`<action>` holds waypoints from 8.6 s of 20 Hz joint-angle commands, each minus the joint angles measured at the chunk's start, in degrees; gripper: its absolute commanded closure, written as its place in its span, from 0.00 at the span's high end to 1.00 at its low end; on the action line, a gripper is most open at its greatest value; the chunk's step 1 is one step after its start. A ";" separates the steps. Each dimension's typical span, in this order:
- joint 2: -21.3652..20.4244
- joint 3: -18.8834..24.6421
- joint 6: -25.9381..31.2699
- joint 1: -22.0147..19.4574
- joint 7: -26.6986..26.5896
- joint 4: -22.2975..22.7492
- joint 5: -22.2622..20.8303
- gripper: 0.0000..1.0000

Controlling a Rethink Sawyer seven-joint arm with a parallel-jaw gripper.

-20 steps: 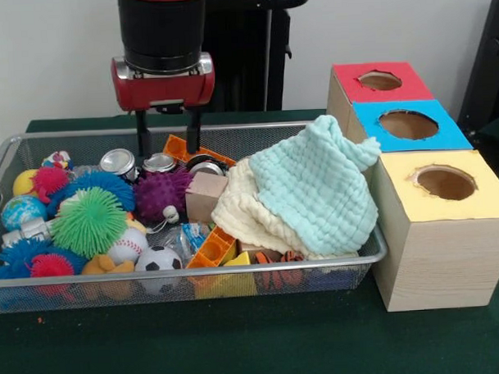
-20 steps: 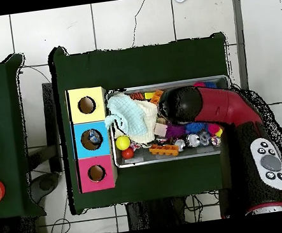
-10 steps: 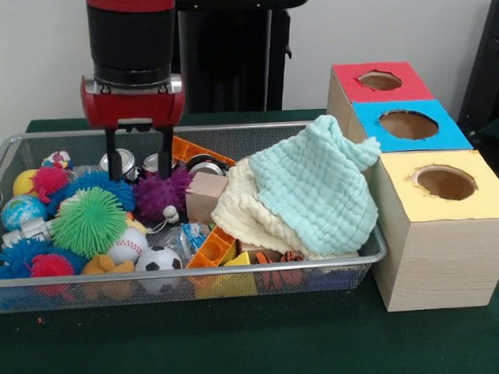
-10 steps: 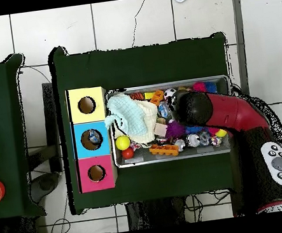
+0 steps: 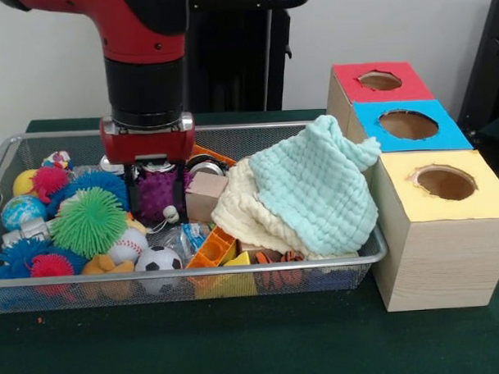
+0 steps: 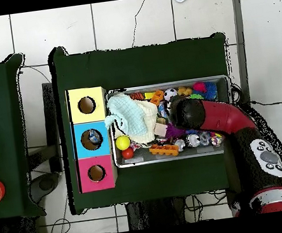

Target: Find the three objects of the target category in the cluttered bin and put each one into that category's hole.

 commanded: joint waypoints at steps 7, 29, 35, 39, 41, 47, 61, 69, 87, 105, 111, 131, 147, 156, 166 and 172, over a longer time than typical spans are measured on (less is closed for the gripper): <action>5.03 2.72 -0.49 2.59 8.91 3.22 1.54 1.00; 10.10 -0.36 -3.94 5.60 8.38 -3.23 0.77 1.00; 10.77 0.60 -5.93 4.50 8.13 -3.22 0.85 0.00; 11.40 0.97 -6.49 4.24 7.51 -3.95 0.51 0.00; 10.82 0.74 -6.15 4.38 7.87 -3.52 0.73 0.00; 7.30 -1.25 -0.55 5.87 8.54 -2.00 1.71 1.00; 14.13 0.30 -4.31 1.42 0.94 -11.60 -2.86 1.00; 20.25 1.13 -5.29 0.41 1.18 -16.03 -4.03 1.00; 4.09 -0.16 9.56 2.86 4.24 -3.89 -0.21 0.00; -4.41 2.05 18.62 0.97 2.21 -0.89 1.46 0.00; -3.53 5.49 11.99 -2.41 2.69 3.05 3.04 1.00; 3.03 4.82 3.38 0.06 7.99 1.65 0.18 1.00; 10.74 -5.49 -5.74 5.21 8.13 -8.03 -3.42 1.00; 13.59 -3.80 -3.60 3.71 6.23 -9.58 -2.07 1.00; 18.04 4.41 4.04 0.99 3.32 -12.65 3.01 1.00; 9.74 2.18 22.53 3.35 3.99 -10.23 6.15 1.00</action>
